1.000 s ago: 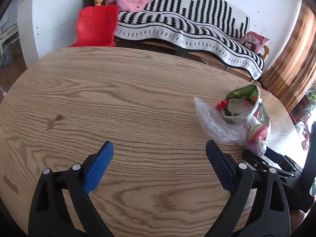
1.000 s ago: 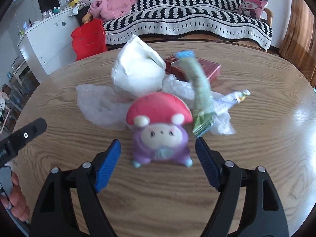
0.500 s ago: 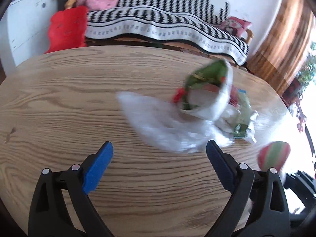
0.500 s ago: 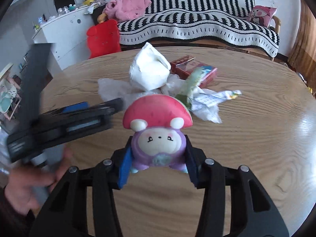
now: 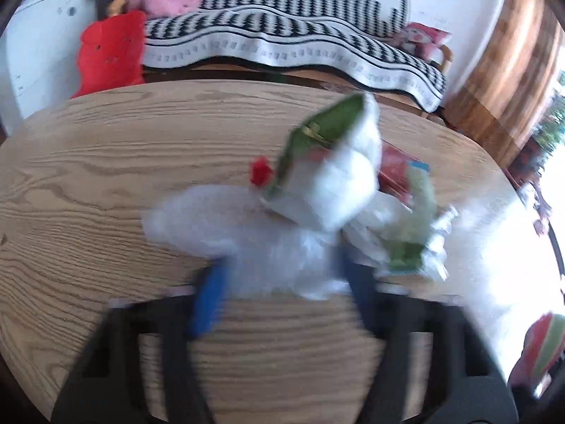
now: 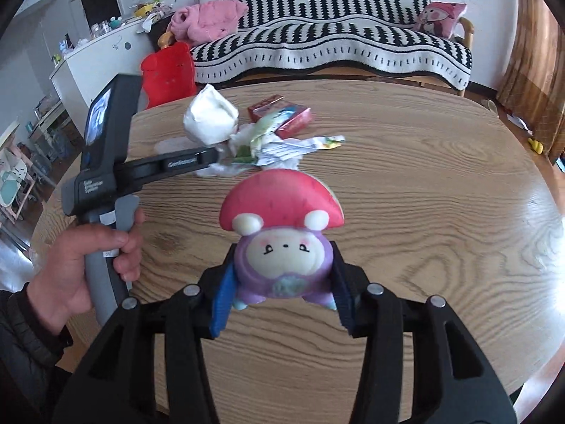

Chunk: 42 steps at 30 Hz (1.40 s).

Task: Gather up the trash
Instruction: 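Grasp the purple mushroom toy with the right tool while the left tool grasps the plastic bag, then carry both items over the bin and open both tools to drop them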

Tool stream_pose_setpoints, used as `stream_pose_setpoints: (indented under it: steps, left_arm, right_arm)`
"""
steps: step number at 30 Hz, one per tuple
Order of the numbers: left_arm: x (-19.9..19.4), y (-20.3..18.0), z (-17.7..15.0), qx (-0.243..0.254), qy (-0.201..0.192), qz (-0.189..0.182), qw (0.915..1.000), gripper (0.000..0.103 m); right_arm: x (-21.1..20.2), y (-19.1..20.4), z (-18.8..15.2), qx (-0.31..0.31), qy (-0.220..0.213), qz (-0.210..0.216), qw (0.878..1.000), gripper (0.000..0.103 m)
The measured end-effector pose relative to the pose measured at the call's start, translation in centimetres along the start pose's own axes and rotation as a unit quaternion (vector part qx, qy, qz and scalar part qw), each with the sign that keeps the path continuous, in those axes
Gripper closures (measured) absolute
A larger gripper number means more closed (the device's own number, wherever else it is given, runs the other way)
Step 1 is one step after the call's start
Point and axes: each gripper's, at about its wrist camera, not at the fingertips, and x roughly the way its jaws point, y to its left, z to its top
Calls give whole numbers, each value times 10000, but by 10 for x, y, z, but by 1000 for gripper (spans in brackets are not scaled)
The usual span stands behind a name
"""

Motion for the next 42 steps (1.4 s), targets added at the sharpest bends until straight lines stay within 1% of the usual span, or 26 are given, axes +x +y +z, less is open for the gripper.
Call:
stream_pose_setpoints:
  steps: [1, 3, 6, 7, 10, 13, 16, 19, 22, 25, 30, 31, 34, 35, 36, 37, 39, 42]
  left_arm:
    - [-5, -3, -1, 85, 39, -22, 10000, 76]
    - [-20, -6, -3, 266, -4, 152, 9995, 77]
    - [-51, -9, -10, 504, -14, 160, 9986, 78]
    - [-67, -10, -15, 594, -69, 125, 9981, 78]
    - [-99, -13, -27, 616, -162, -29, 9980, 78]
    - [-116, -24, -32, 608, -246, -226, 9976, 78]
    - [-124, -54, -38, 682, -322, -545, 9957, 78]
    - [-122, -90, -46, 882, -249, -830, 9923, 78]
    - [-120, -141, -57, 1193, -198, -1124, 9863, 78]
    - [-123, -198, -74, 1597, -200, -1483, 9758, 78]
    - [-124, -291, -113, 2304, -69, -2060, 9510, 78]
    - [-124, -311, -126, 2468, -21, -2175, 9443, 78]
    - [-123, -354, -156, 2885, 44, -2381, 9274, 78]
    - [-122, -373, -169, 3075, 101, -2481, 9186, 78]
    - [-120, -386, -179, 3199, 157, -2558, 9121, 78]
    - [-118, -403, -194, 3374, 216, -2652, 9030, 78]
    - [-110, -422, -213, 3623, 318, -2736, 8904, 78]
    - [-92, -445, -240, 3909, 552, -2790, 8754, 78]
  right_arm:
    - [-3, -2, -1, 5, -14, -11, 10000, 55]
    - [-10, -5, -4, 31, -34, -11, 10000, 55]
    - [-21, -7, -6, 66, -82, -6, 9999, 55]
    - [-25, -7, -7, 68, -108, -17, 9999, 55]
    - [-39, -11, -12, 92, -178, -73, 9998, 55]
    - [-53, -20, -20, 144, -221, -191, 9995, 55]
    - [-70, -45, -31, 316, -254, -387, 9984, 55]
    - [-89, -82, -45, 628, -306, -625, 9956, 55]
    - [-115, -134, -67, 1051, -374, -979, 9889, 55]
    - [-137, -183, -91, 1428, -421, -1334, 9798, 55]
    - [-164, -251, -138, 2013, -359, -1798, 9622, 55]
    - [-168, -262, -146, 2105, -331, -1861, 9592, 55]
    - [-180, -296, -175, 2408, -241, -2058, 9482, 55]
    - [-185, -307, -187, 2525, -220, -2133, 9435, 55]
    - [-189, -314, -195, 2607, -210, -2173, 9404, 55]
    - [-193, -323, -203, 2696, -197, -2189, 9376, 55]
    - [-201, -335, -218, 2830, -181, -2231, 9326, 55]
    - [-209, -346, -235, 2977, -161, -2238, 9279, 55]
